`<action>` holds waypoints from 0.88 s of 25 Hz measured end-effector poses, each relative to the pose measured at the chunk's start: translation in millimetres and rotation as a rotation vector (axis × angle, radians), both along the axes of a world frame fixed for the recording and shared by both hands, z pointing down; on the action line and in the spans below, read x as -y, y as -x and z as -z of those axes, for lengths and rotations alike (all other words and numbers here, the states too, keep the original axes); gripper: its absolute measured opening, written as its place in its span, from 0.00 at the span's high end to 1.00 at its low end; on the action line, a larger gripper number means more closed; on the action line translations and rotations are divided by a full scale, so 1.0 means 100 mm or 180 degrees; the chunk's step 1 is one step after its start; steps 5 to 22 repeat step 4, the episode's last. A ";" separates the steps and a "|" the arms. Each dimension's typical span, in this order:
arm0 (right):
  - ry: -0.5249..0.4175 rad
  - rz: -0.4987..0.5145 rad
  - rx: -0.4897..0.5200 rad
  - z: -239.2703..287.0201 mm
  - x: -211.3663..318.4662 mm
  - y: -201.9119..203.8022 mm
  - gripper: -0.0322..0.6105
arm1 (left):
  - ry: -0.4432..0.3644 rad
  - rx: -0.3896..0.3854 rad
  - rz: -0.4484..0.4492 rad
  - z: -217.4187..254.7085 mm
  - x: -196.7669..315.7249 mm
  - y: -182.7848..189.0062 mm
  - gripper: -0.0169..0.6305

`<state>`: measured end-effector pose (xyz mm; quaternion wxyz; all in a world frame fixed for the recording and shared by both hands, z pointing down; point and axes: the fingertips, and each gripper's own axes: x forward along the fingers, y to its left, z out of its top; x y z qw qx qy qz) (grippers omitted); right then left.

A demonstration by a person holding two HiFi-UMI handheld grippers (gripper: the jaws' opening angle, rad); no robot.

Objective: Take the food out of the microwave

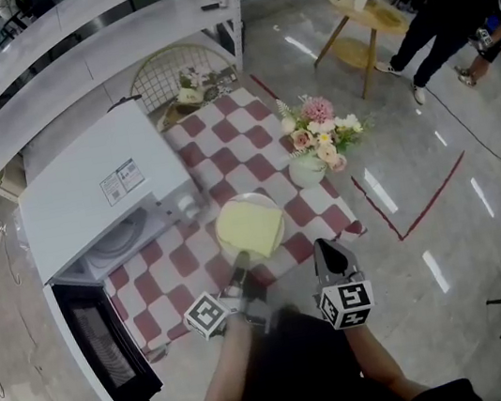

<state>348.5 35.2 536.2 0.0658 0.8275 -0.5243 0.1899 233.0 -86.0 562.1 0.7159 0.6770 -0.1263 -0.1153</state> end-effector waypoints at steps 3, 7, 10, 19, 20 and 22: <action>-0.0008 0.0004 0.0005 0.01 0.01 0.00 0.95 | -0.0011 -0.0004 -0.0012 0.00 0.00 0.00 0.94; -0.0009 0.0003 0.0005 0.01 0.01 0.00 0.95 | -0.0018 -0.0011 -0.0016 0.00 0.00 0.00 0.94; -0.0009 0.0003 0.0005 0.01 0.01 0.00 0.95 | -0.0018 -0.0011 -0.0016 0.00 0.00 0.00 0.94; -0.0009 0.0003 0.0005 0.01 0.01 0.00 0.95 | -0.0018 -0.0011 -0.0016 0.00 0.00 0.00 0.94; -0.0009 0.0003 0.0005 0.01 0.01 0.00 0.95 | -0.0018 -0.0011 -0.0016 0.00 0.00 0.00 0.94; -0.0009 0.0003 0.0005 0.01 0.01 0.00 0.95 | -0.0018 -0.0011 -0.0016 0.00 0.00 0.00 0.94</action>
